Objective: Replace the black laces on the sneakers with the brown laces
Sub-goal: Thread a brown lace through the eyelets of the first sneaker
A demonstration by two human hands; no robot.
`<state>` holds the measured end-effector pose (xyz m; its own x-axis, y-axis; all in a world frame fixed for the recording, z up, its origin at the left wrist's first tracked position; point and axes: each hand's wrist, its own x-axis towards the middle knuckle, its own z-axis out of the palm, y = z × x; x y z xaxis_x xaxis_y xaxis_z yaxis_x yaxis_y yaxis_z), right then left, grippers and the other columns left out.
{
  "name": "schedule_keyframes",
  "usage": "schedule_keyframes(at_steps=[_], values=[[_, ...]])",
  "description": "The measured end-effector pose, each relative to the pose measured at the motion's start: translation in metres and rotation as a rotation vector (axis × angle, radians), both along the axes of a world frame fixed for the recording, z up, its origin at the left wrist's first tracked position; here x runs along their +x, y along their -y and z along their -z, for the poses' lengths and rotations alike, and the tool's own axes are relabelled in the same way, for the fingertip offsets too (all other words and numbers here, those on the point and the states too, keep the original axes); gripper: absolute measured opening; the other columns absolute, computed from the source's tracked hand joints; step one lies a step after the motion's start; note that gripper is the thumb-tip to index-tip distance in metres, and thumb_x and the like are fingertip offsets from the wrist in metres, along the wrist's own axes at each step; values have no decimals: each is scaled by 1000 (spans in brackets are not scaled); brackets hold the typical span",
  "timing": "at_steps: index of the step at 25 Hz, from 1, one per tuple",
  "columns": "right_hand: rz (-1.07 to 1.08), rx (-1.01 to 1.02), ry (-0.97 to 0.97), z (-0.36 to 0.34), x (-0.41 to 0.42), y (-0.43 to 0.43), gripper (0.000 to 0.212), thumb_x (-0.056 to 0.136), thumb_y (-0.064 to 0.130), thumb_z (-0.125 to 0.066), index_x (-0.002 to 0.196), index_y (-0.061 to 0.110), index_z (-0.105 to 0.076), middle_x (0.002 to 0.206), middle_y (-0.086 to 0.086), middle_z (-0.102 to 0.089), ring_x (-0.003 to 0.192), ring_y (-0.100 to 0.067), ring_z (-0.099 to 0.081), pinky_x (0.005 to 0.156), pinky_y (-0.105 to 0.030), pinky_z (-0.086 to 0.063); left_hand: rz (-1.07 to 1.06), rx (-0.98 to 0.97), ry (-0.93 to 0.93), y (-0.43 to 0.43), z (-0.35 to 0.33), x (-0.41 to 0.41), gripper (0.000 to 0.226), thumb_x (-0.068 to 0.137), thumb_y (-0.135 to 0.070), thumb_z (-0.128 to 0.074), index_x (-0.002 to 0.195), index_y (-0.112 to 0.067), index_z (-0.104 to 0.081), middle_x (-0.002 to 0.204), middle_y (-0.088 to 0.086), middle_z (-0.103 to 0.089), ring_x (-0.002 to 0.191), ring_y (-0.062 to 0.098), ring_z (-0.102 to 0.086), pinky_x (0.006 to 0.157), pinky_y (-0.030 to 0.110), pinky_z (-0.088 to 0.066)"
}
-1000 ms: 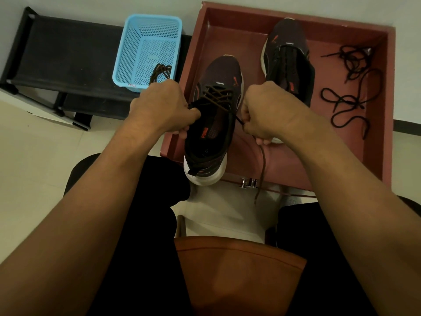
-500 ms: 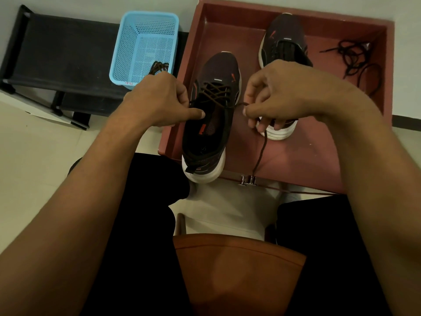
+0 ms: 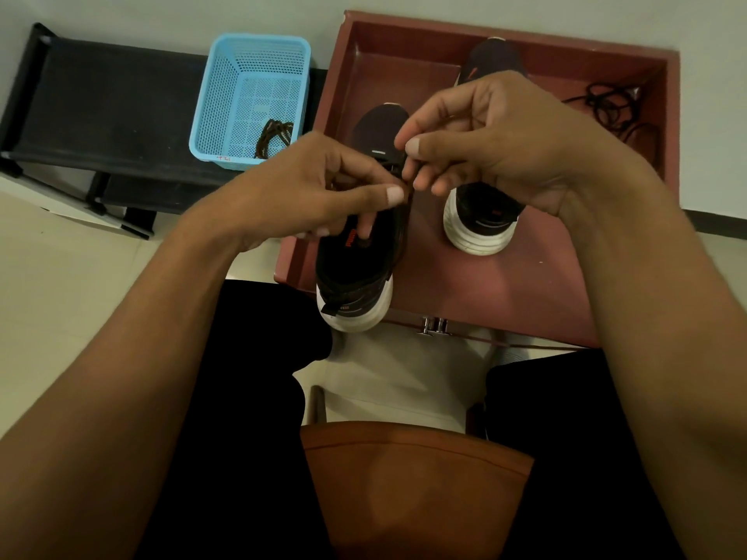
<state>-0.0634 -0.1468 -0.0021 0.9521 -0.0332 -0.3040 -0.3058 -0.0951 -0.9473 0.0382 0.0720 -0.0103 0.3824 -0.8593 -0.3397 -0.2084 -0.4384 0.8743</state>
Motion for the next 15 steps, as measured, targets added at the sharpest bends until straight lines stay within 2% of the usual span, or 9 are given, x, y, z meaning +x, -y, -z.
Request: schedule_keyframes(at_steps=[2, 4, 7, 12, 14, 15], values=[[44, 18, 9, 3, 2, 1, 17, 97, 4, -71, 112, -4, -73, 92, -21, -77, 76, -19, -77, 68, -21, -60, 91, 41, -53, 0, 2, -1, 30, 91, -41, -72, 112, -20, -79, 67, 6, -61, 49, 13, -41, 44, 20, -32], [90, 23, 10, 6, 3, 3, 14, 97, 3, -71, 109, -4, -73, 92, -22, -77, 76, -20, -77, 69, -22, -61, 154, 61, -80, 0, 3, -1, 24, 88, -37, -76, 104, -19, -81, 66, 4, -57, 51, 11, -39, 45, 21, -28], [151, 23, 3, 9, 4, 8, 12, 96, 0, -70, 108, -3, -73, 90, -20, -76, 78, -21, -76, 71, -24, -61, 167, 103, -127, -2, 4, 2, 26, 84, -37, -77, 99, -17, -81, 62, -3, -54, 50, 8, -36, 45, 23, -24], [187, 26, -14, 11, 5, 11, 14, 96, -2, -69, 109, -5, -72, 89, -19, -75, 74, -18, -75, 70, -23, -61, 185, 168, -166, -6, 3, 3, 28, 87, -33, -75, 95, -6, -77, 60, 1, -30, 48, 10, -25, 44, 23, -21], [193, -107, -44, 9, 3, 15, 12, 96, 0, -68, 106, 1, -75, 87, -17, -75, 64, -12, -68, 62, -22, -57, 124, 174, -127, -9, 3, 8, 36, 91, -39, -70, 87, -3, -73, 54, 0, -31, 45, 12, -22, 44, 22, -19], [171, -255, -49, 9, 3, 19, 12, 95, 4, -69, 102, 8, -78, 85, -15, -76, 59, -8, -63, 58, -22, -53, 74, 178, -104, -10, 3, 12, 43, 91, -45, -68, 81, -2, -69, 53, 2, -30, 44, 13, -22, 44, 22, -19]])
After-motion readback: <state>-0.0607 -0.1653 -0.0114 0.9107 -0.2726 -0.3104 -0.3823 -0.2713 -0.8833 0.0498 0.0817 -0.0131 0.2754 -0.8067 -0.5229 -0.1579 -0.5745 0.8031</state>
